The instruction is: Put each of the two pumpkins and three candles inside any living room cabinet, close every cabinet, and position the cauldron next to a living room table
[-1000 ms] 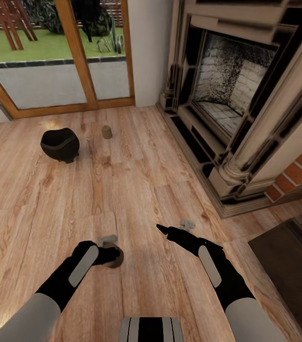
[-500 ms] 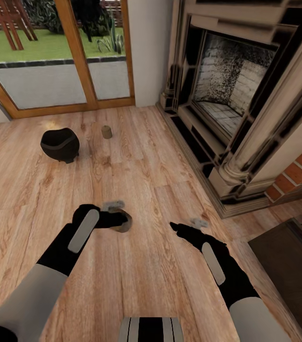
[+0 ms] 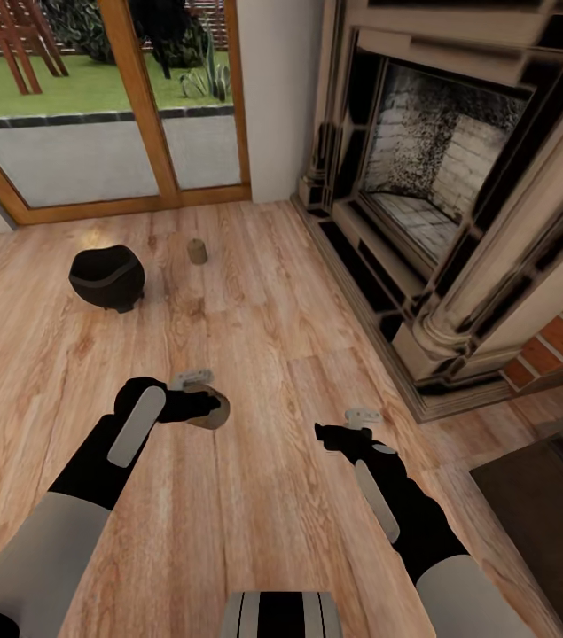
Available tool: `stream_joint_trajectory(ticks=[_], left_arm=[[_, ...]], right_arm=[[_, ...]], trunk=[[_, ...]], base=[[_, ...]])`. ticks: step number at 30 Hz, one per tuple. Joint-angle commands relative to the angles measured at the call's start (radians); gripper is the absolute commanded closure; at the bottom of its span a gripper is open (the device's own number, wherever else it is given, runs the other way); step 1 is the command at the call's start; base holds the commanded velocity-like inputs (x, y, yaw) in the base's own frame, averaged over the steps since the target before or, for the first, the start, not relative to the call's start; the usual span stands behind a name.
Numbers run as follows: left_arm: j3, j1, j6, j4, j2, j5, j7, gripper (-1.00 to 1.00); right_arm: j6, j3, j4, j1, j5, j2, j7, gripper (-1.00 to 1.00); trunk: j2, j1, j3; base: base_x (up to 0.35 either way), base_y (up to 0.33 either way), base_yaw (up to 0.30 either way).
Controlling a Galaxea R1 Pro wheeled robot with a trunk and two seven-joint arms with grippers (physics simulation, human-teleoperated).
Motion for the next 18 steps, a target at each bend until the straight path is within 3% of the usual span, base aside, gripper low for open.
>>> stream_joint_trajectory(ticks=[1,5,10,18], left_arm=[[0.0,0.0,0.0,-0.001,0.0,0.0,0.0,1.0],[-0.001,0.001,0.0,-0.007,-0.012,0.015,-0.001,1.0],[-0.002,0.001,-0.001,-0.014,-0.013,0.108,-0.001,1.0],[-0.001,0.002,-0.004,-0.017,-0.013,0.115,0.0,1.0]], right_arm=[[0.0,0.0,-0.001,0.0,0.0,0.0,0.0,-1.0],[0.0,0.0,-0.001,0.0,0.0,0.0,0.0,-1.0],[0.0,0.0,-0.007,0.0,0.0,0.0,0.0,-1.0],[0.0,0.0,-0.013,0.0,0.0,0.0,0.0,-1.0]], trunk=[[0.0,0.0,0.0],[0.0,0.0,0.0],[0.0,0.0,0.001],[0.0,0.0,0.013]], base=[[0.109,0.0,0.0],[0.037,0.0,0.0],[0.004,0.0,0.0],[0.0,0.0,0.0]])
